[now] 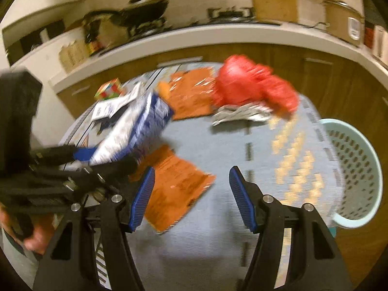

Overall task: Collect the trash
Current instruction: 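Grasp the white milk carton with the left tool while the right tool grasps the orange wrapper, then carry carton and wrapper over the basket and open both tools to drop them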

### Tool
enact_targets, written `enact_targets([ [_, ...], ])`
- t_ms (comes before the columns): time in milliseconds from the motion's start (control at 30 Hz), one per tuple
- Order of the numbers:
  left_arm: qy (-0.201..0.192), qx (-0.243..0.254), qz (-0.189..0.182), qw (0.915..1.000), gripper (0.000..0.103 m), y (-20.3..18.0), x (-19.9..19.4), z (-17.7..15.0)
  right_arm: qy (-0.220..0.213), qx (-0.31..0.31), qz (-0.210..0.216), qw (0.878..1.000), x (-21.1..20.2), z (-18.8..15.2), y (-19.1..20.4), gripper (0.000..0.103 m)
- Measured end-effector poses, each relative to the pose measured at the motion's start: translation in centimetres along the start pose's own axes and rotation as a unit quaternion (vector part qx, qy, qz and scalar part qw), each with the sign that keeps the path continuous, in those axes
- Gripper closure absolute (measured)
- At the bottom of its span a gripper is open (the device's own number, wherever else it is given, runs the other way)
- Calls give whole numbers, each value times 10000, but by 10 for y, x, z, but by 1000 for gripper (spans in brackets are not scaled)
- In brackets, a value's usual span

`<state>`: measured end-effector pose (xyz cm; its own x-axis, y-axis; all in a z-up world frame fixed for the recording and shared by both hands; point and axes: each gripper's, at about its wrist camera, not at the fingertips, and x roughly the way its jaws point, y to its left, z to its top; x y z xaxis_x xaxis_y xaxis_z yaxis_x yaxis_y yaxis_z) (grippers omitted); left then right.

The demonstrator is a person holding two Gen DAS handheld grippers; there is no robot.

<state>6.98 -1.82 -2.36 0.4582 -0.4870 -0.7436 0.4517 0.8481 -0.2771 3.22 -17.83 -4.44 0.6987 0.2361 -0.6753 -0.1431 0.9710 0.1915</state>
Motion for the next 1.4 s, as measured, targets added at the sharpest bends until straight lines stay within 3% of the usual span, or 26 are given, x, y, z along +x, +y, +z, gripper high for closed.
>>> enact_targets([
  [67,-126,-183,111,9997,45,15,-11,-1,113,-91,28,9999,10,-1,9,28],
  [233,-231,-395,415,9981,45,40,-27,-5,302,-270,-3,9992,31,-2,28,27],
  [400,-272,-634,362,9970,44,56,-32,-5,619,-418,-400,9964,52,-3,39,27],
  [467,-251,-632,354,9971,44,57,-30,-4,599,-433,-457,9962,52,-4,40,38],
  [600,-243,-554,291,9977,44,50,-28,-6,580,-555,-613,9949,51,-7,43,49],
  [767,-220,-462,282,9983,44,41,-24,-8,483,-860,-781,9921,49,-13,57,77],
  [867,-210,-418,272,9985,44,36,-23,-8,385,-821,-744,9931,44,-15,56,86],
  [1100,-358,-144,262,9989,44,18,-30,2,-10,-538,-774,9955,12,-2,39,94],
  [1400,-459,302,22,9985,44,-34,-21,28,-612,16,-1122,9918,-44,24,-22,97],
])
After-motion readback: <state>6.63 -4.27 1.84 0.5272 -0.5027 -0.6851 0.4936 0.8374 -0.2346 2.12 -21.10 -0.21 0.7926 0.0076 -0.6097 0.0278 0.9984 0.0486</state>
